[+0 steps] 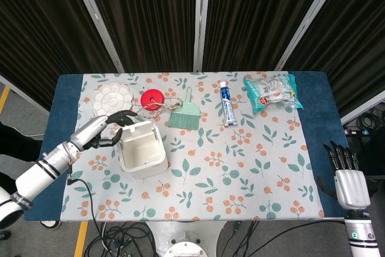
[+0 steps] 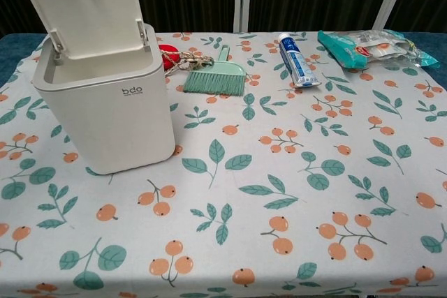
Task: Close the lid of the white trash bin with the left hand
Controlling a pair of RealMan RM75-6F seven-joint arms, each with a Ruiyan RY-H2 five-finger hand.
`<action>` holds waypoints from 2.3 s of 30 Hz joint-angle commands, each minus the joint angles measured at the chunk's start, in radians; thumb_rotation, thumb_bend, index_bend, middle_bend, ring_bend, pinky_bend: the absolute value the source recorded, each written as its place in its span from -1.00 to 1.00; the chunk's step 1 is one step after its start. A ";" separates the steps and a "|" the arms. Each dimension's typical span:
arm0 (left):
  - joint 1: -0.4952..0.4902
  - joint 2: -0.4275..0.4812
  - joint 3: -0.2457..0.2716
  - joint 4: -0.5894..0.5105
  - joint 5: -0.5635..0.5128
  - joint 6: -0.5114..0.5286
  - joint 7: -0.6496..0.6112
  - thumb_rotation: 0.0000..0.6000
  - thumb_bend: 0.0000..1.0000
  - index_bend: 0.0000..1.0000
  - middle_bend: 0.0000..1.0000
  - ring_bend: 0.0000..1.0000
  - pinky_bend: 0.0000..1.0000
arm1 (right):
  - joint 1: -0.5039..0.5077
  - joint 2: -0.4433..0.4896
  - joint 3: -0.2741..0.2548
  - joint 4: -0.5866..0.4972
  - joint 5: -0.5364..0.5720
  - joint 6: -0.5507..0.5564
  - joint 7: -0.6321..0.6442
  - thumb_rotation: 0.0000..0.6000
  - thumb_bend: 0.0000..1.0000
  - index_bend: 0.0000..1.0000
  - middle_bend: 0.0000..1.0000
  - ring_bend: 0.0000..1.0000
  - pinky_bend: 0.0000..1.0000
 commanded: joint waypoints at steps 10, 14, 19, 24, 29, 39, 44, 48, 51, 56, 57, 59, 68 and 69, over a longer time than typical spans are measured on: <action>0.015 0.032 0.038 -0.074 0.049 0.061 0.121 -0.05 0.21 -0.64 -0.37 -0.45 -0.42 | 0.003 -0.008 -0.002 0.011 0.000 -0.008 0.003 1.00 -0.50 -1.00 -1.00 -1.00 -1.00; 0.039 -0.004 0.056 -0.082 0.043 0.086 0.263 -0.15 0.21 -0.64 -0.39 -0.45 -0.46 | 0.003 -0.009 -0.001 0.011 0.000 -0.007 0.002 1.00 -0.50 -1.00 -1.00 -1.00 -1.00; 0.052 -0.036 0.073 -0.090 0.040 0.096 0.387 -0.15 0.21 -0.64 -0.39 -0.45 -0.49 | 0.003 -0.010 -0.002 0.011 0.001 -0.009 0.002 1.00 -0.50 -1.00 -1.00 -1.00 -1.00; 0.073 -0.065 0.087 -0.099 0.044 0.125 0.507 -0.15 0.21 -0.64 -0.39 -0.45 -0.49 | 0.004 -0.013 -0.003 0.015 0.002 -0.012 0.004 1.00 -0.50 -1.00 -1.00 -1.00 -1.00; 0.099 -0.101 0.102 -0.101 0.062 0.167 0.622 -0.15 0.21 -0.64 -0.39 -0.45 -0.49 | 0.005 -0.016 -0.003 0.021 0.004 -0.018 0.007 1.00 -0.50 -1.00 -1.00 -1.00 -1.00; 0.126 -0.163 0.116 -0.077 0.088 0.220 0.774 -0.16 0.21 -0.64 -0.39 -0.45 -0.51 | 0.006 -0.020 -0.003 0.027 0.007 -0.022 0.009 1.00 -0.49 -1.00 -1.00 -1.00 -1.00; 0.125 -0.183 0.117 -0.059 0.087 0.221 0.827 -0.16 0.21 -0.64 -0.39 -0.45 -0.51 | 0.007 -0.023 -0.004 0.031 0.008 -0.025 0.011 1.00 -0.49 -1.00 -1.00 -1.00 -1.00; 0.125 -0.198 0.118 -0.047 0.088 0.221 0.877 -0.15 0.21 -0.64 -0.39 -0.45 -0.51 | 0.006 -0.025 -0.004 0.034 0.010 -0.026 0.013 1.00 -0.49 -1.00 -1.00 -1.00 -1.00; 0.126 -0.208 0.122 -0.045 0.091 0.222 0.901 -0.16 0.21 -0.64 -0.39 -0.45 -0.51 | 0.006 -0.026 -0.003 0.037 0.012 -0.028 0.014 1.00 -0.49 -1.00 -1.00 -1.00 -1.00; 0.124 -0.216 0.128 -0.044 0.093 0.217 0.925 -0.16 0.21 -0.64 -0.39 -0.45 -0.51 | 0.006 -0.028 -0.004 0.040 0.013 -0.030 0.017 1.00 -0.49 -1.00 -1.00 -1.00 -1.00; 0.124 -0.217 0.129 -0.042 0.093 0.218 0.931 -0.16 0.21 -0.64 -0.39 -0.45 -0.51 | 0.006 -0.028 -0.004 0.041 0.013 -0.030 0.018 1.00 -0.49 -1.00 -1.00 -1.00 -1.00; 0.126 -0.220 0.131 -0.043 0.092 0.220 0.936 -0.15 0.21 -0.64 -0.39 -0.45 -0.51 | 0.006 -0.029 -0.004 0.042 0.013 -0.030 0.018 1.00 -0.49 -1.00 -1.00 -1.00 -1.00; 0.143 -0.200 0.102 -0.058 0.087 0.296 0.903 -0.17 0.21 -0.64 -0.39 -0.45 -0.51 | 0.006 -0.028 -0.003 0.042 0.012 -0.026 0.020 1.00 -0.49 -1.00 -1.00 -1.00 -1.00; 0.142 -0.193 0.093 -0.058 0.081 0.304 0.885 -0.16 0.21 -0.64 -0.39 -0.45 -0.51 | 0.006 -0.029 -0.003 0.042 0.011 -0.026 0.020 1.00 -0.49 -1.00 -1.00 -1.00 -1.00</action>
